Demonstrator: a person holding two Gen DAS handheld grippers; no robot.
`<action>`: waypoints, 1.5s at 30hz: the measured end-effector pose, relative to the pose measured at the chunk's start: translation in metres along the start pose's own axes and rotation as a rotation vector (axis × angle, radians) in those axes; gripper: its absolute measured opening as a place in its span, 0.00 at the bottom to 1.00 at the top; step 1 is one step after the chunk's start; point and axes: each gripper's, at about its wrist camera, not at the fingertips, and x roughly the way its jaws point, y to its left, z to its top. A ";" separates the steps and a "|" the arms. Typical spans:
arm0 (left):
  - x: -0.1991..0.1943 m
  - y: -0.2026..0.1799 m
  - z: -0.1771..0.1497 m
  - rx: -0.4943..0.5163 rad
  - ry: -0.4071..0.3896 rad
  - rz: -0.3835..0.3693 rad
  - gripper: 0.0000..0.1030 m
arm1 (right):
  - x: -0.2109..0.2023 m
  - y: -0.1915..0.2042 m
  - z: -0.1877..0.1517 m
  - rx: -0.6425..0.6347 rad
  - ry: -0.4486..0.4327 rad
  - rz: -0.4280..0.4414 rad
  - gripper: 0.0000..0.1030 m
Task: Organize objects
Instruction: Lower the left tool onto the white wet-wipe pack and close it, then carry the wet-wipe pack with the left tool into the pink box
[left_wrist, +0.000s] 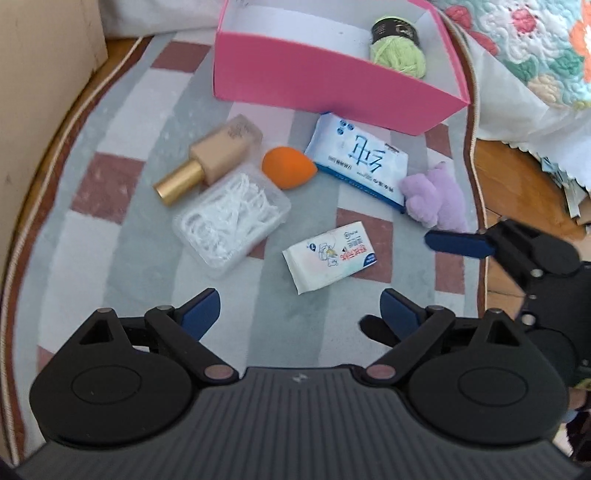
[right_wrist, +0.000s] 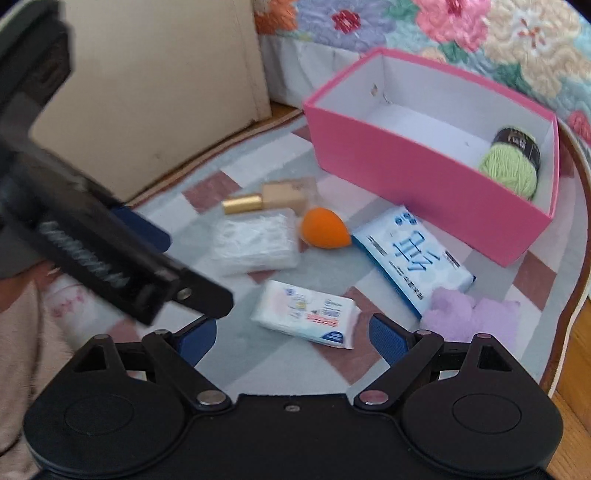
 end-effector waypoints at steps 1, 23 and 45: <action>0.002 0.000 -0.002 0.000 0.003 -0.004 0.90 | 0.007 -0.003 -0.003 0.009 0.010 0.004 0.89; 0.068 0.002 -0.007 -0.055 -0.095 -0.029 0.56 | 0.061 0.001 -0.041 -0.027 -0.089 -0.075 0.84; 0.045 0.008 -0.007 -0.059 -0.078 -0.134 0.37 | 0.049 0.006 -0.031 0.079 -0.018 -0.062 0.68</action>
